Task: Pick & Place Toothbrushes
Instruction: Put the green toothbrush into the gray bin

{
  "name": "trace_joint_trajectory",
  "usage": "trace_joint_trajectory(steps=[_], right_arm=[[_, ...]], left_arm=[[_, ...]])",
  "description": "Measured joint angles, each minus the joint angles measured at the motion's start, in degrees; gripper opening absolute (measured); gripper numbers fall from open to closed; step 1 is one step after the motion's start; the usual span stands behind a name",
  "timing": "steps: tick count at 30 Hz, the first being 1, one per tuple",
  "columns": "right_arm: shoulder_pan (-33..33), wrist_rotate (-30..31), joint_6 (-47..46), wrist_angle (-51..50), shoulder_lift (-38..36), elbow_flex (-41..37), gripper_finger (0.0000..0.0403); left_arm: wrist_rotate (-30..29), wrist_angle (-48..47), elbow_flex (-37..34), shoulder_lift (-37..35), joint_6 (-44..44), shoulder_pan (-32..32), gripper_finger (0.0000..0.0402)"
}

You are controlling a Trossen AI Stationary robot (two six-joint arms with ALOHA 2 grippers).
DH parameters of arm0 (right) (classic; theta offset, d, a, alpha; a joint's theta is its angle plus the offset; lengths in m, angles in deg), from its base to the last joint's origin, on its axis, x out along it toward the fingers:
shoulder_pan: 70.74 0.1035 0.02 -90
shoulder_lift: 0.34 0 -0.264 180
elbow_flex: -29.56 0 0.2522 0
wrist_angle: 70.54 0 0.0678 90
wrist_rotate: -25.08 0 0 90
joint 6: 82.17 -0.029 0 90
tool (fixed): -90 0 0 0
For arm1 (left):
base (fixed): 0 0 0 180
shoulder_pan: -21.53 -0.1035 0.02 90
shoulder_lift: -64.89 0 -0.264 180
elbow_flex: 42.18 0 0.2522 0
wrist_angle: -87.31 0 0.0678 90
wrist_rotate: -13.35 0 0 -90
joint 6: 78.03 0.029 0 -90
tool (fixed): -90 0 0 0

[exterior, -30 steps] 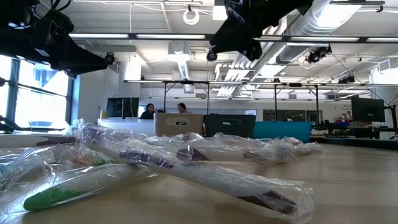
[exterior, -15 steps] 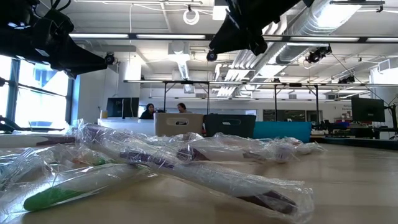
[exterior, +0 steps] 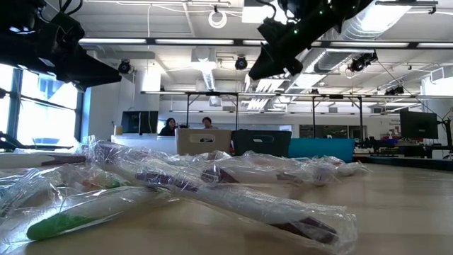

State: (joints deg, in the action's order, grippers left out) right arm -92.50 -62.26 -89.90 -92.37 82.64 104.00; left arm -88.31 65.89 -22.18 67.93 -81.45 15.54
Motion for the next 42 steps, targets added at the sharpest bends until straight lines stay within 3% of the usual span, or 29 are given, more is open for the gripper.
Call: trace_joint_trajectory(steps=[5, 16, 42], right_arm=[[-4.64, -4.54, 3.84, -0.73, 0.0, 0.0, 0.0093], [-10.27, -4.75, 9.3, -0.78, 0.0, 0.0, 0.0093], [-10.59, -6.21, 10.41, -1.76, 0.02, 0.0, 0.0093]], left_arm=[[0.03, 0.2, 0.0, -0.01, 0.15, -0.02, 0.0136], [0.03, 0.24, 0.0, -0.01, 0.15, -0.01, 0.0136], [0.14, 4.17, 0.0, -0.02, -2.01, -0.01, 0.0136]])
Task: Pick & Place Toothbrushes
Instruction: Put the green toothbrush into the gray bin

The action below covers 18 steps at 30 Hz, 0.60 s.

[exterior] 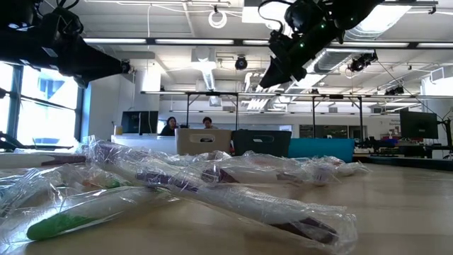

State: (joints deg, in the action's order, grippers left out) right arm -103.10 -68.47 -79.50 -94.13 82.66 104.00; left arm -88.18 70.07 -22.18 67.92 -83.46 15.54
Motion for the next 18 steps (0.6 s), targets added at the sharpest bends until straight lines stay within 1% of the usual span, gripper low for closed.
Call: trace_joint_trajectory(steps=[5, 10, 18], right_arm=[[0.0, 0.17, -2.77, 0.09, 0.0, 0.0, 0.0093], [0.11, 0.24, -3.62, 0.08, 0.0, 0.0, 0.0093], [0.13, 0.0, -10.29, 0.22, 0.0, 0.0, 0.0093]], left_arm=[[-0.02, -0.02, 0.0, 0.0, -1.09, 0.0, 0.0136], [-0.2, -0.49, 0.0, 0.0, -2.82, 0.0, 0.0136], [-0.2, -1.57, 0.0, 0.0, -2.82, -0.01, 0.0136]])
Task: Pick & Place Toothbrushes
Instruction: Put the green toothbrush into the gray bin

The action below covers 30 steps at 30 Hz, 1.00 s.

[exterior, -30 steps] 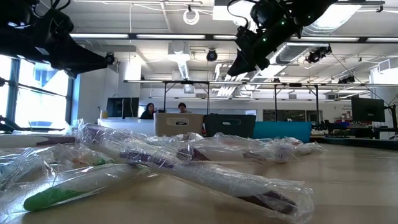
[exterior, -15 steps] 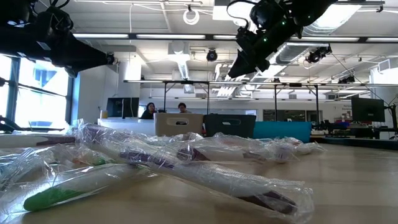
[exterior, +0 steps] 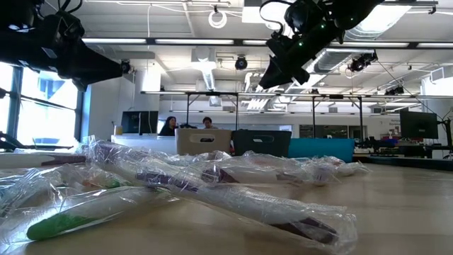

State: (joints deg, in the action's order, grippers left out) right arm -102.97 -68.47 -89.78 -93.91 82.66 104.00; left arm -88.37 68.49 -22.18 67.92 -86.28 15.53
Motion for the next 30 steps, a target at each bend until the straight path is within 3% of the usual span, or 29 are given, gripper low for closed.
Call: trace_joint_trajectory(steps=[9, 12, 22, 30], right_arm=[[0.0, -8.45, 1.68, 0.31, -5.71, 0.0, 0.0093], [0.83, -8.59, 2.04, 1.07, -8.61, -0.74, 0.0093], [1.87, -8.41, 1.44, 11.53, -23.57, -14.55, 0.0093], [1.88, -8.46, 1.33, 12.07, -37.24, -22.26, 0.0093]], left_arm=[[0.04, -1.34, 0.0, 0.02, -0.02, 0.0, 0.0136], [0.04, -1.31, 0.0, 0.02, -0.02, 0.02, 0.0136], [0.04, -1.25, 0.0, 0.02, -0.02, 0.0, 0.0136], [0.18, -1.11, 0.0, 0.02, -1.29, 0.01, 0.0136]])
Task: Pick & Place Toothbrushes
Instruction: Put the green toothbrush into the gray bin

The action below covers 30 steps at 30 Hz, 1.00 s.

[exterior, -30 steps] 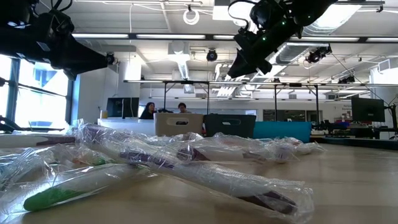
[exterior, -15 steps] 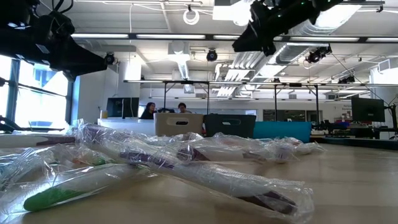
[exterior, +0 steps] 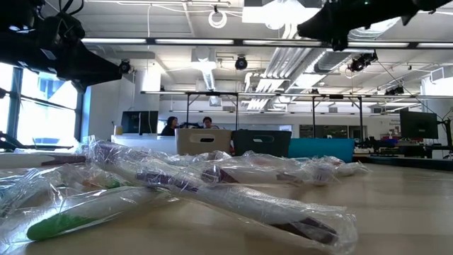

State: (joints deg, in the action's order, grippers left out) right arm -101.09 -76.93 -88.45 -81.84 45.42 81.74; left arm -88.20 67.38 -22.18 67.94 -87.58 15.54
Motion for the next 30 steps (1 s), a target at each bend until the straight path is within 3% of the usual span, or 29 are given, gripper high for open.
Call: trace_joint_trajectory(steps=[17, 30], right_arm=[[0.0, -0.37, 1.77, 5.11, -21.52, -16.41, 0.0093], [0.0, -0.1, 1.74, 5.25, -26.61, -22.77, 0.0093]], left_arm=[[-0.02, 0.15, 0.0, 0.0, -5.8, 0.01, 0.0136], [-0.18, 6.23, 0.0, 0.64, -7.04, 0.01, 0.0136]])
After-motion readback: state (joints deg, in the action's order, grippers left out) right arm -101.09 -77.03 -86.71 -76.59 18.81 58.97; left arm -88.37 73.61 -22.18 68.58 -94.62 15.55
